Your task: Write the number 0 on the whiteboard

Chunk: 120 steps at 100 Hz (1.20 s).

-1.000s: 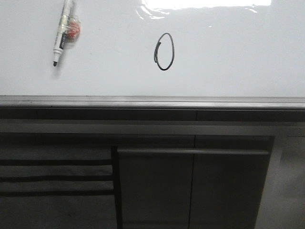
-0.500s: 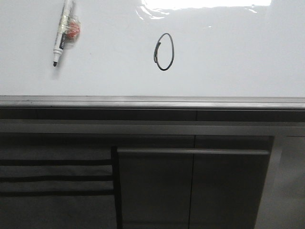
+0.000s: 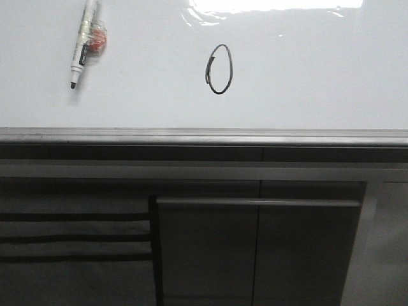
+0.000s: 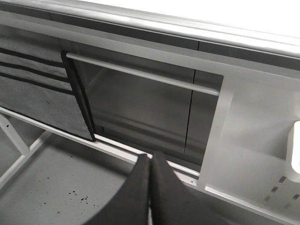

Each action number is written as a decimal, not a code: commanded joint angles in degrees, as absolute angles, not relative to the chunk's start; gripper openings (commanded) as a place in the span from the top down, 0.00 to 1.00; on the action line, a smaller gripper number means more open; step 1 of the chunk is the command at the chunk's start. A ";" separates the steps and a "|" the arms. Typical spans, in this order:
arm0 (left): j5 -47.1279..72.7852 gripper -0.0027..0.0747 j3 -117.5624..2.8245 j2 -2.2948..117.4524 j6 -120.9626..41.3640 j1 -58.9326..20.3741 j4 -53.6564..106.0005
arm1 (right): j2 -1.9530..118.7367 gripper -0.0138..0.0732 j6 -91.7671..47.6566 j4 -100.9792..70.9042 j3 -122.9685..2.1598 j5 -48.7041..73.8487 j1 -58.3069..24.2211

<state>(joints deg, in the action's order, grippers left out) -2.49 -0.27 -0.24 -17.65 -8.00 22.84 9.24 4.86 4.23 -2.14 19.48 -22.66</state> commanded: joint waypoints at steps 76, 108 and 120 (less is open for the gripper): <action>-7.73 0.99 1.19 -0.71 6.42 -8.40 0.81 | 9.60 0.93 3.56 8.54 -3.48 15.76 -22.06; -7.73 0.99 1.19 -0.71 6.42 -8.40 0.81 | -1.29 0.93 3.63 10.60 1.07 14.93 -6.51; -7.73 0.99 1.19 -0.71 6.42 -8.40 0.81 | -1.59 0.93 3.63 10.03 1.20 9.52 -4.81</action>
<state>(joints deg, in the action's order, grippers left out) -3.04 -0.27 -0.24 5.85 -8.00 0.96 -0.35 4.24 10.09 0.44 17.04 -5.85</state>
